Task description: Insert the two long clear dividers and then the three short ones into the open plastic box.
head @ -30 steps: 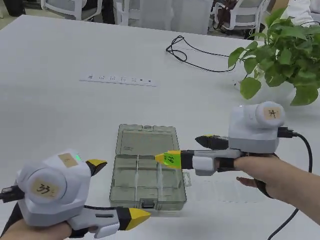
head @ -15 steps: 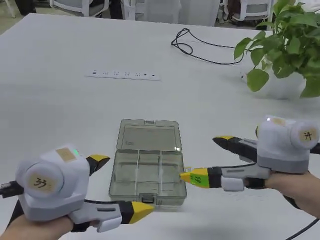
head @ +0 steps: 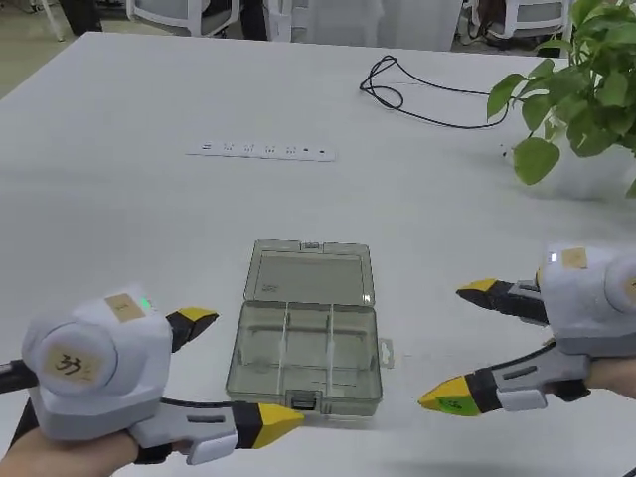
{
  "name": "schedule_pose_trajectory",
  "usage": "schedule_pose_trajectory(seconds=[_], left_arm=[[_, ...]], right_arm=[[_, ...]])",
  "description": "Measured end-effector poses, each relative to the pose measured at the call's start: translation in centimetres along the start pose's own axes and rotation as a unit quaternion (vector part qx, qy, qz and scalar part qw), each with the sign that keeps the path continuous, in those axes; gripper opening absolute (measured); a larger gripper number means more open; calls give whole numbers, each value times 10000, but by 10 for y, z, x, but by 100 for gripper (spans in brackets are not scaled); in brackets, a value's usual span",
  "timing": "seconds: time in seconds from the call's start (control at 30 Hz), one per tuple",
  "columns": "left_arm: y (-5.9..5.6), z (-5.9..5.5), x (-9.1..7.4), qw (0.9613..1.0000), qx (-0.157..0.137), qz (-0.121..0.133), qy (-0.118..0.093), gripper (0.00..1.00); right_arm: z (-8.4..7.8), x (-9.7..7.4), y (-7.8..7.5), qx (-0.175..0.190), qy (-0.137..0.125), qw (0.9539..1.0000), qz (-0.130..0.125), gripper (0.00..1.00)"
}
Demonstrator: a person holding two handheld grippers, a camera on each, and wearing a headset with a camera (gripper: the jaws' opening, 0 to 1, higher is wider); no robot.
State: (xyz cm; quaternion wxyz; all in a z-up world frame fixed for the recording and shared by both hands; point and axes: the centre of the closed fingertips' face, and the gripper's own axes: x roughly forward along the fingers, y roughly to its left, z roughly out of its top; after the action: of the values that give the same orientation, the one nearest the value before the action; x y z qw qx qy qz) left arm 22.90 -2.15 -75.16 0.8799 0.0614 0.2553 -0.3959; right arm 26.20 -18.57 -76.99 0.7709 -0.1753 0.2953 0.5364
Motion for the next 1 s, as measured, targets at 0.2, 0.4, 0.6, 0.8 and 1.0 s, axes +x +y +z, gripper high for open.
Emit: schedule_pose_trajectory(seconds=[0.2,0.4,0.6,0.8,1.0], left_arm=[[1,-2,-2,10000,19,13,61,89],[1,-4,-5,9999,81,-26,138,89],[2,-5,-8,9998,106,-13,155,89],[6,-7,-12,9998,94,30,162,88],[6,-9,-14,9999,29,81,133,88]], right_arm=[[-18,7,1,-595,626,9958,319,89],[-34,16,-6,-1025,1252,9857,470,77],[-46,28,-6,-1259,1644,9762,647,63],[-61,34,-8,-1512,2088,9635,728,54],[-69,38,-7,-1617,2302,9560,833,46]])
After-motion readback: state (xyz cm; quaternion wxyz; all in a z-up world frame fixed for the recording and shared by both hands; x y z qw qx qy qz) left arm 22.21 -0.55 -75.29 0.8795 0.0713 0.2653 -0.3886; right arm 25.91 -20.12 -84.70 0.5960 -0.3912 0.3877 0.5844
